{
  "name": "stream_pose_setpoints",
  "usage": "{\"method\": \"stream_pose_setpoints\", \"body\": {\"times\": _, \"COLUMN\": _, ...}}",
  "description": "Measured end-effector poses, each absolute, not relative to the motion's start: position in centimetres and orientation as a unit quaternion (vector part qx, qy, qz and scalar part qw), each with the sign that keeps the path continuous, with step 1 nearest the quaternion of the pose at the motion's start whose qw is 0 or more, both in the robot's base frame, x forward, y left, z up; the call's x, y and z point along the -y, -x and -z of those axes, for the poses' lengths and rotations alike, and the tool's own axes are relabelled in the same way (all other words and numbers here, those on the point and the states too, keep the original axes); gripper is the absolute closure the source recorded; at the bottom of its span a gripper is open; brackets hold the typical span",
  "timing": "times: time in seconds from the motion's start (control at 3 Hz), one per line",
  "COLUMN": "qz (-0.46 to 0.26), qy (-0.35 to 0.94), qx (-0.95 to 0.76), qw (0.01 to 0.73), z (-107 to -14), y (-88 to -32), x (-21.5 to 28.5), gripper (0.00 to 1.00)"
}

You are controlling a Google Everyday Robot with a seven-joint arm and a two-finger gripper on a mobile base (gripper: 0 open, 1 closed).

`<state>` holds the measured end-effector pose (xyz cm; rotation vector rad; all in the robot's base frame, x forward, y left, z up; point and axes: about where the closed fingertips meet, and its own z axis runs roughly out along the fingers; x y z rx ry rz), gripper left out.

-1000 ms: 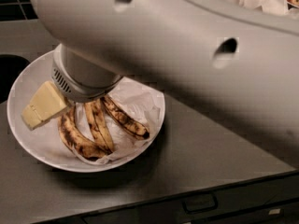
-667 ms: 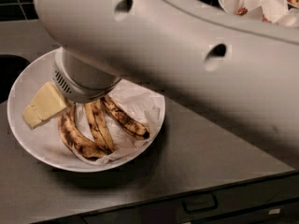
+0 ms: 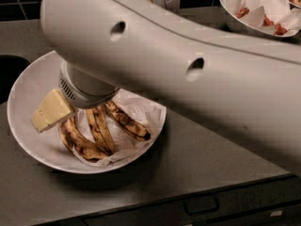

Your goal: Pick banana from white bowl

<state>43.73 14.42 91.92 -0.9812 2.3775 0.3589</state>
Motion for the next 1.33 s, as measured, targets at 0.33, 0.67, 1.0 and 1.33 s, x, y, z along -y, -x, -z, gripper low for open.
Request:
{"method": "stream_pose_setpoints", "body": {"times": 0.33, "qz": -0.097, "qy": 0.346, "qx": -0.894, "qw": 0.267, "z": -91.6, "y": -44.04, "x": -13.64, "gripper": 0.0}}
{"method": "stream_pose_setpoints", "body": {"times": 0.67, "qz": -0.076, "qy": 0.315, "qx": -0.905, "qw": 0.277, "z": -91.7, "y": -44.46, "x": -13.11, "gripper": 0.0}}
{"method": "stream_pose_setpoints", "body": {"times": 1.0, "qz": -0.076, "qy": 0.315, "qx": -0.905, "qw": 0.277, "z": -91.71, "y": -44.46, "x": -13.11, "gripper": 0.0}}
{"method": "stream_pose_setpoints", "body": {"times": 1.33, "qz": -0.075, "qy": 0.307, "qx": -0.903, "qw": 0.29, "z": -92.42, "y": -44.84, "x": -13.19, "gripper": 0.0}}
